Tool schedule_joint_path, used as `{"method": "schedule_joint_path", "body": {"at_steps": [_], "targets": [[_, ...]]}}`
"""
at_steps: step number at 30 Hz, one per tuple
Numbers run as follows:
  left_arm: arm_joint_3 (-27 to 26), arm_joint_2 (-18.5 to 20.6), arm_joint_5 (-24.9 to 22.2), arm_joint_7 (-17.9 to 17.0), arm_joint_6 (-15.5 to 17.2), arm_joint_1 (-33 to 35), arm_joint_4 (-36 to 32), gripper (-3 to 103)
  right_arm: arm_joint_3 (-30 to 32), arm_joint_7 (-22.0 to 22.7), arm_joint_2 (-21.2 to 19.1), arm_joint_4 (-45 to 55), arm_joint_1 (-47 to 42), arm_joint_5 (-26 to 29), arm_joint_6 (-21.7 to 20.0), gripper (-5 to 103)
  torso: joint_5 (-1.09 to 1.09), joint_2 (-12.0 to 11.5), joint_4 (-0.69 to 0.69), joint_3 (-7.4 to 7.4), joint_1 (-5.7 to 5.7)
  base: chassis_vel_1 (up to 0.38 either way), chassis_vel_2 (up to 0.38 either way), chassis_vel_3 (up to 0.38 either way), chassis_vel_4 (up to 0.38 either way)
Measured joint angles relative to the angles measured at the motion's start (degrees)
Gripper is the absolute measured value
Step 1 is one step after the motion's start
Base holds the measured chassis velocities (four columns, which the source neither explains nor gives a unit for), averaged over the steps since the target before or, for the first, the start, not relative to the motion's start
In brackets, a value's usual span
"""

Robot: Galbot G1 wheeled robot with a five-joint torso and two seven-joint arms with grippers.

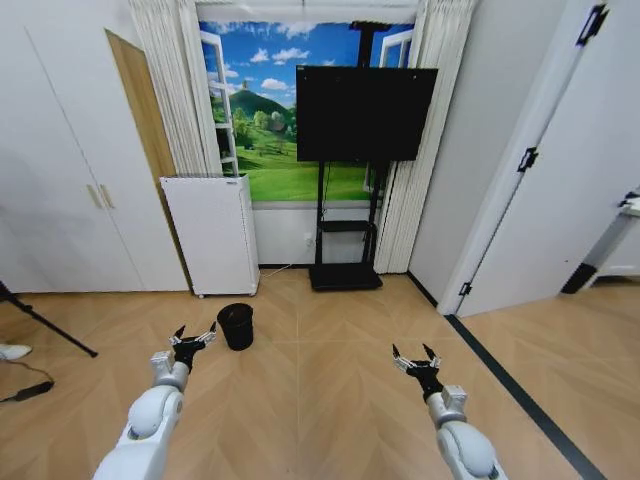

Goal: Pick up the trash bin and place the garbage on the floor into it.

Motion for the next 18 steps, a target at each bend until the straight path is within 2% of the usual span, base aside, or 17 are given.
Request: {"method": "schedule_joint_path", "body": {"at_steps": [3, 7, 8, 11, 18], "targets": [[0.1, -0.6, 0.0, -0.4, 0.0, 0.2, -0.2, 100, 0.0, 0.0, 0.0, -0.1, 0.0, 0.8, -0.3, 100, 0.05, 0.0, -0.05, -0.01, -0.01, 0.187, -0.188, -0.185, 0.195], [0.2, -1.1, -0.2, -0.6, -0.4, 0.4, -0.2, 100, 0.0, 0.0, 0.0, -0.1, 0.0, 1.1, -0.7, 100, 0.01, 0.0, -0.02, 0.0, 0.0, 0.037, -0.049, -0.083, 0.067], [0.3, -1.3, -0.5, -0.6, -0.6, 0.5, -0.2, 100, -0.1, 0.1, 0.0, 0.0, 0.0, 1.3, -1.0, 100, 0.06, 0.0, -0.01, 0.01, 0.03, 0.006, 0.06, 0.034, -0.021], [0.6, -1.2, -0.6, -0.6, -0.6, 0.6, -0.3, 100, -0.2, 0.4, 0.2, 0.1, 0.0, 1.4, -1.2, 100, 0.0, -0.1, -0.02, 0.03, 0.07, -0.055, 0.064, 0.079, -0.058], [0.7, -0.9, -0.6, -1.5, 0.4, 0.6, -0.9, 100, -0.2, 1.1, 0.4, 0.2, -0.2, 0.5, -1.1, 100, 0.03, -0.1, -0.02, 0.02, 0.07, -0.035, 0.048, 0.054, -0.041]]}}
